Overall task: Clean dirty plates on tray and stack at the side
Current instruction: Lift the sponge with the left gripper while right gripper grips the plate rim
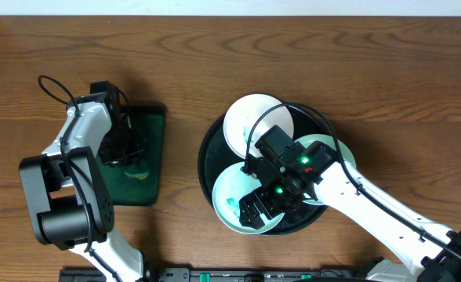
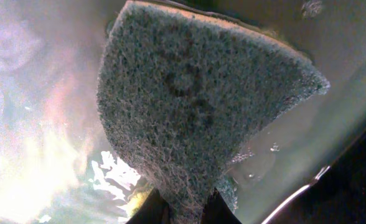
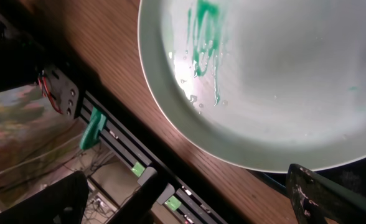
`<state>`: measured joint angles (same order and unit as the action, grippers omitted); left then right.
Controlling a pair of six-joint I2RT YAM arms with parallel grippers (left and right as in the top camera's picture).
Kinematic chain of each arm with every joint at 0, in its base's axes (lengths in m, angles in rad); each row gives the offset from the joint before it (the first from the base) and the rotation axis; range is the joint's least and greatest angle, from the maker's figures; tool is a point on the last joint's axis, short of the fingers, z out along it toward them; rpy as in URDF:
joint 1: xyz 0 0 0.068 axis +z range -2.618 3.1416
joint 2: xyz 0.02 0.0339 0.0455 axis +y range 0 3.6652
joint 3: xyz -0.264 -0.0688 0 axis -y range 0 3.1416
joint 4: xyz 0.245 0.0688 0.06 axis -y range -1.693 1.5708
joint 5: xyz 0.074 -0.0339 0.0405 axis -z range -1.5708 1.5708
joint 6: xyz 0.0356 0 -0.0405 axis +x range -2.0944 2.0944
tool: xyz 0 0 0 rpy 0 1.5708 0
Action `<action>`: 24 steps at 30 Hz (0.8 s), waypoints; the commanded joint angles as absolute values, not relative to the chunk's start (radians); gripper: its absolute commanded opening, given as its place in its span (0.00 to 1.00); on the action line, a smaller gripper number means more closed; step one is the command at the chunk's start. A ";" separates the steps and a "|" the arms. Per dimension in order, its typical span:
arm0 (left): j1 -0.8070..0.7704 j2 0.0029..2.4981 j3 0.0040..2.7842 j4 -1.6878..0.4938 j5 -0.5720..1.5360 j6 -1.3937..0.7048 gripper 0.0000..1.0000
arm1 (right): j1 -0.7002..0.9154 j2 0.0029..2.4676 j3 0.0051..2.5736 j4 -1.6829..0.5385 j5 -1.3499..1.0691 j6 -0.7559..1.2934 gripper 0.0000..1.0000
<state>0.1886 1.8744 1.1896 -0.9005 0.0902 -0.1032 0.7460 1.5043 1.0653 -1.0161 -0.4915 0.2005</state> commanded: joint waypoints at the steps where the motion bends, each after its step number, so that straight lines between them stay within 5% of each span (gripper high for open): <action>1: 0.191 1.852 1.212 -0.918 0.040 -0.093 0.07 | 0.755 1.510 1.082 -1.018 -0.506 0.185 0.99; 12: 0.191 1.662 1.216 -0.945 0.040 -0.129 0.07 | 0.755 1.510 1.082 -1.013 -0.506 0.185 0.99; 24: 0.191 1.789 1.214 -0.939 0.071 -0.131 0.07 | 0.754 1.512 1.082 -0.964 -0.494 0.186 0.99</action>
